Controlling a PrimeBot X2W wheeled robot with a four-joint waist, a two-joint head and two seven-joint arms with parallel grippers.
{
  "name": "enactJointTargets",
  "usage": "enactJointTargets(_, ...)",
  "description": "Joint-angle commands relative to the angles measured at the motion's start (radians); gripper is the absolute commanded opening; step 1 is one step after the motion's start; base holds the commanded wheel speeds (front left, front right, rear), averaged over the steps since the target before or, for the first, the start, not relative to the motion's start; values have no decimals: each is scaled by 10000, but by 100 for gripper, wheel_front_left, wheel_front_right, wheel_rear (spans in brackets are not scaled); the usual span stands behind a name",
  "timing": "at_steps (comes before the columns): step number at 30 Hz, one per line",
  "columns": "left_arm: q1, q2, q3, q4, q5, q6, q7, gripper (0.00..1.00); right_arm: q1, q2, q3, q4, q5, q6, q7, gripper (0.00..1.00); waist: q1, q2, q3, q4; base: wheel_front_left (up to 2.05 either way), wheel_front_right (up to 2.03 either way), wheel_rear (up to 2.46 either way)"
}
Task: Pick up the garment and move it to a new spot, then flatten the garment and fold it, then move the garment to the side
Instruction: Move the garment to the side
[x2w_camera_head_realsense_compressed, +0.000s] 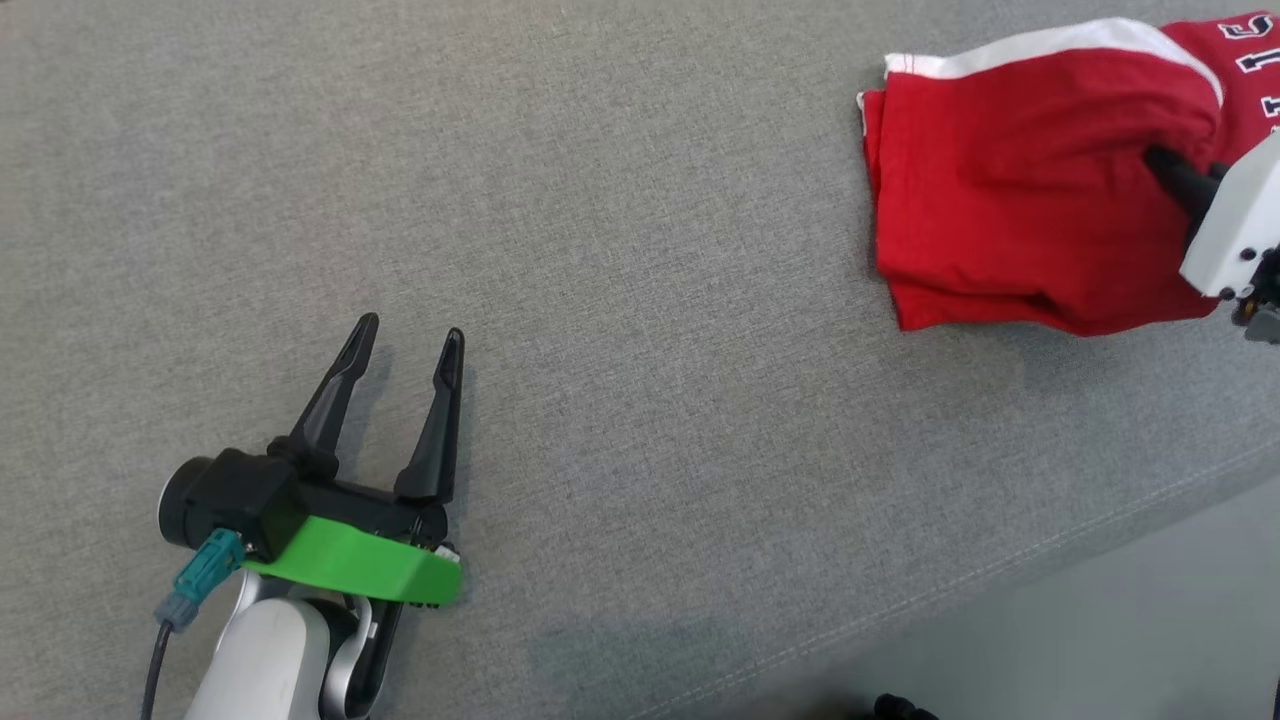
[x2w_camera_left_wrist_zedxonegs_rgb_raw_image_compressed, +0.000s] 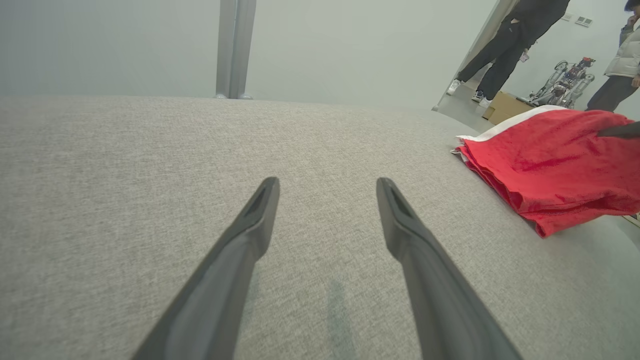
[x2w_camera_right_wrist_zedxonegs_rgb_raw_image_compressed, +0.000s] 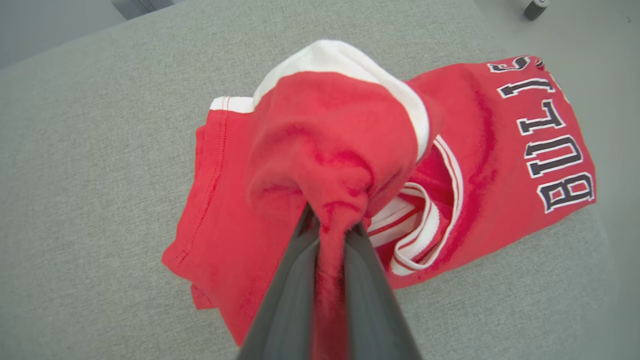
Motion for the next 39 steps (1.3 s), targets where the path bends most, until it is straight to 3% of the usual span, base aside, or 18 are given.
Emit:
enactJointTargets(1,-236,119,-9,-29,27,-28,17,100,-350,-79,-66,86,-144,3,-19,0,0,-1,659,-463,0,0,0)
enactJointTargets(10,-624,69,-261,138,-182,-29,-14,100,-1730,-1120,-294,721,-777,1,781,0,0,-1,1044,194,0,0,0)
enactJointTargets(17,-714,25,-335,405,-284,-26,-82,100,-1483,-2291,-532,1212,-1215,1,1273,0,0,-1,1160,756,0,0,0)
enactJointTargets(22,-741,24,-429,423,-328,-27,-115,100,-938,-3341,-657,1596,-1935,0,753,0,0,-1,1191,1056,0,0,0)
enactJointTargets(25,-764,52,-460,408,-339,-26,-109,100,-798,-3493,-916,1811,-2448,0,-3,0,0,-1,1234,1146,0,0,0)
enactJointTargets(33,-806,100,-543,360,-354,31,-9,100,-846,-2992,-1331,2595,-3407,-2,-1396,0,0,-1,1349,1250,0,0,0)
enactJointTargets(34,-815,109,-547,343,-360,41,12,100,-826,-2913,-1402,2683,-3570,-2,-1548,6,0,-1,1374,1266,0,0,0)
enactJointTargets(35,-820,125,-544,326,-367,49,23,100,-838,-2838,-1538,2757,-3787,-2,-1743,33,0,-1,1400,1277,0,0,0)
enactJointTargets(36,-816,140,-538,306,-375,65,32,100,-817,-2813,-1643,2862,-4019,-2,-1939,37,0,-1,1424,1292,0,0,0)
enactJointTargets(37,-803,152,-538,283,-387,79,47,100,-786,-2756,-1802,2975,-4199,-3,-2121,34,0,-1,1451,1307,0,0,0)
enactJointTargets(38,-790,173,-532,268,-391,89,54,100,-810,-2627,-2032,3026,-4484,-3,-2313,42,0,-1,1478,1315,0,0,0)
enactJointTargets(39,-781,188,-538,253,-390,104,74,100,-823,-2507,-2276,3064,-4773,-3,-2581,89,0,-1,1502,1324,0,0,0)
